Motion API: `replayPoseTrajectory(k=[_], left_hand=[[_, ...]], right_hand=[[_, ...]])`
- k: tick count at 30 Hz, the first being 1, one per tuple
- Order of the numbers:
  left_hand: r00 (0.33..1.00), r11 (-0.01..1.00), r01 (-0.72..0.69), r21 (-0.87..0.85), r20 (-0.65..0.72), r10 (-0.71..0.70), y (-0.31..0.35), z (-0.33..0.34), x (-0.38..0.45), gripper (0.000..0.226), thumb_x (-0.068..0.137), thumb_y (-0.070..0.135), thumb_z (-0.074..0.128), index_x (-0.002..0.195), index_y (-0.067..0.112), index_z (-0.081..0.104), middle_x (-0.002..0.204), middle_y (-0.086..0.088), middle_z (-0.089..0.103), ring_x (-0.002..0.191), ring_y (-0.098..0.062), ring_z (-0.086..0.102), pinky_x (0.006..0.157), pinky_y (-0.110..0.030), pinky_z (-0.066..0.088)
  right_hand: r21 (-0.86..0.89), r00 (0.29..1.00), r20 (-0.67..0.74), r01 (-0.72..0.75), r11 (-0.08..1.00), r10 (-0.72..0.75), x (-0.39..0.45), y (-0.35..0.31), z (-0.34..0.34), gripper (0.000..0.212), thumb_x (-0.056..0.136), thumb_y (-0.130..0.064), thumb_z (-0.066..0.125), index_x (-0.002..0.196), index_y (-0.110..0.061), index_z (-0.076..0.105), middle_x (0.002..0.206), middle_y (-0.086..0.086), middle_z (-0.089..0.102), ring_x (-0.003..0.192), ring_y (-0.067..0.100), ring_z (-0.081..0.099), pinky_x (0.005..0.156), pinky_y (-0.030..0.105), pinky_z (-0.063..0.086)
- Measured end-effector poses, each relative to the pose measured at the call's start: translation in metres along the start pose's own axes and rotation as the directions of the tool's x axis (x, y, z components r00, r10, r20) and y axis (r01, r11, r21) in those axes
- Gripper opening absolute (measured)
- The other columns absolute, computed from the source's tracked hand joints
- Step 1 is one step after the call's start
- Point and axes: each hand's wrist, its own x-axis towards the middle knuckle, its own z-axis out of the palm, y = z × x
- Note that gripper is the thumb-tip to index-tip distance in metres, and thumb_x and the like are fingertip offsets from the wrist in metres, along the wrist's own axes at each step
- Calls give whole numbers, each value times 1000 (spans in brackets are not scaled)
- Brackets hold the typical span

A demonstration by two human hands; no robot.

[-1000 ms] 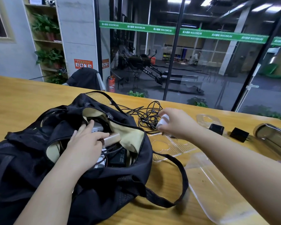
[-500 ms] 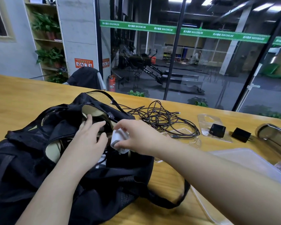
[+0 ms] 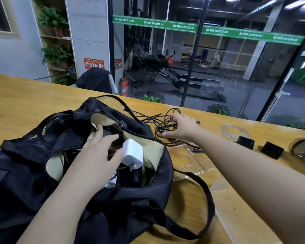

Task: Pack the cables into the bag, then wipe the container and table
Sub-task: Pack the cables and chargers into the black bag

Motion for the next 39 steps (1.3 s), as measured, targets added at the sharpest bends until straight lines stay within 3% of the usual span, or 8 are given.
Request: replayPoseTrajectory(k=[3, 6, 9, 12, 17, 24, 30, 39], left_hand=[[1000, 1000, -6, 7, -3, 6, -2, 1, 2, 47, 91, 45, 45, 137, 37, 38, 157, 5, 1, 144, -9, -2, 112, -33, 18], [1000, 1000, -12, 10, -5, 12, -6, 2, 4, 46, 90, 43, 46, 136, 37, 40, 157, 4, 3, 144, -9, 0, 113, -35, 24], [1000, 1000, -19, 12, -10, 19, -7, 3, 4, 45, 90, 42, 47, 135, 37, 42, 157, 3, 5, 144, -9, 2, 110, -39, 30], [1000, 1000, -19, 19, -11, 19, -6, 3, 4, 45, 90, 41, 46, 135, 36, 42, 157, 3, 5, 143, -8, 2, 110, -39, 30], [1000, 999, -26, 29, -12, 26, -6, 4, 4, 45, 91, 39, 47, 135, 35, 42, 157, 2, 5, 143, -9, 1, 109, -38, 30], [1000, 999, -28, 21, -9, 28, -8, 4, 4, 45, 90, 41, 47, 134, 37, 42, 157, 2, 5, 144, -9, 0, 110, -39, 30], [1000, 999, -26, 22, -12, 26, -2, 1, 2, 45, 92, 39, 46, 136, 35, 40, 157, 2, 5, 144, -10, 0, 112, -32, 18], [1000, 1000, -8, 7, 5, 8, 0, -1, 1, 44, 93, 41, 43, 136, 36, 38, 157, 4, 1, 144, -10, -2, 113, -33, 16]], right_hand=[[-21, 990, 99, -100, 995, 101, 15, 15, 5, 105, 72, -63, 68, 151, -37, 5, 161, 7, -1, 145, 41, -4, 114, 57, 13], [-111, 974, 181, -116, 987, 135, 25, 18, 12, 112, 69, -66, 68, 151, -39, -3, 160, 5, -10, 144, 42, -10, 113, 60, 11], [-123, 960, 247, -106, 987, 134, 33, 18, 22, 108, 68, -70, 66, 150, -43, 1, 160, 8, -4, 145, 42, 1, 114, 59, 17], [-101, 955, 279, -79, 992, 104, 39, 17, 24, 103, 72, -66, 66, 151, -29, 13, 157, 9, 21, 142, 35, 24, 114, 50, 28], [-210, 981, 187, -8, 978, 48, 37, 14, 21, 75, 79, -57, 65, 138, -16, 42, 136, 5, 52, 125, 29, 48, 105, 40, 39], [-279, 994, 108, 56, 959, -27, 28, 13, 10, 44, 86, -36, 66, 122, -12, 55, 117, 7, 61, 107, 27, 57, 86, 35, 50], [-132, 987, -154, 23, 991, -44, 26, 19, -8, 26, 92, -28, 60, 113, -13, 60, 107, 8, 65, 96, 30, 59, 77, 32, 47], [35, 883, -466, 86, 996, -60, 9, 6, -51, 21, 97, -24, 51, 110, -12, 62, 102, 9, 67, 92, 30, 61, 78, 37, 52]])
